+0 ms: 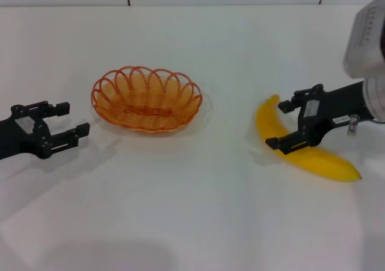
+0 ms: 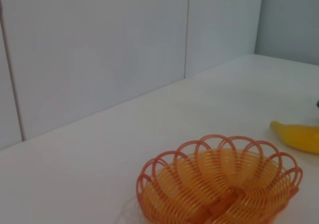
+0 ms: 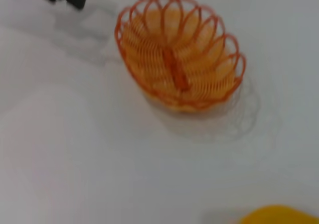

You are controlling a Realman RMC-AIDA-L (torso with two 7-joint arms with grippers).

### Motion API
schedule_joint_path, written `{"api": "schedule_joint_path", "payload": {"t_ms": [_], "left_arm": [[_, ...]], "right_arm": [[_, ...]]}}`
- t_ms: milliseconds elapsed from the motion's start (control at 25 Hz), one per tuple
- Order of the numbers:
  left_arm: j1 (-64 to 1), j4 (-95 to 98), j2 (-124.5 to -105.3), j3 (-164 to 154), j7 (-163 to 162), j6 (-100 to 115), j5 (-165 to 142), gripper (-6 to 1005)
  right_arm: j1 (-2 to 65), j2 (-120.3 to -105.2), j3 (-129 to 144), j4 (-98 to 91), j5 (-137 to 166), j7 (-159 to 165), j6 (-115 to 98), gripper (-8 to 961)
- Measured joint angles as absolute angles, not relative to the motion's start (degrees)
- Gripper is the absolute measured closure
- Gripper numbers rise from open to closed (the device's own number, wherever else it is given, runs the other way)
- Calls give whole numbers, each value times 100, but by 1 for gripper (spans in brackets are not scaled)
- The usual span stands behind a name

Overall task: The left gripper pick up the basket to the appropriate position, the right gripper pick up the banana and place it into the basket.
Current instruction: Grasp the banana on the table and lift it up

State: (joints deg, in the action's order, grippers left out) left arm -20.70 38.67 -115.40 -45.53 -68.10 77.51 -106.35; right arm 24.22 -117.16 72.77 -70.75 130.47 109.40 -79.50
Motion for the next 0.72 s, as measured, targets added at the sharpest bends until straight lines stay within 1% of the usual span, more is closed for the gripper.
{"api": "schedule_joint_path", "payload": {"t_ms": [360,720], "left_arm": [[-2087,3861,-11561,-4553,-6812,7612,-10635,333],[-2101,3858,-11570,-4553,-6821,7602,-10637,334]], "right_arm": [[2461,-11706,7703,-7238,13428,11360,-7871,62],[2600,-11702,7721,-6995,13667,11418,-7797,62]]}}
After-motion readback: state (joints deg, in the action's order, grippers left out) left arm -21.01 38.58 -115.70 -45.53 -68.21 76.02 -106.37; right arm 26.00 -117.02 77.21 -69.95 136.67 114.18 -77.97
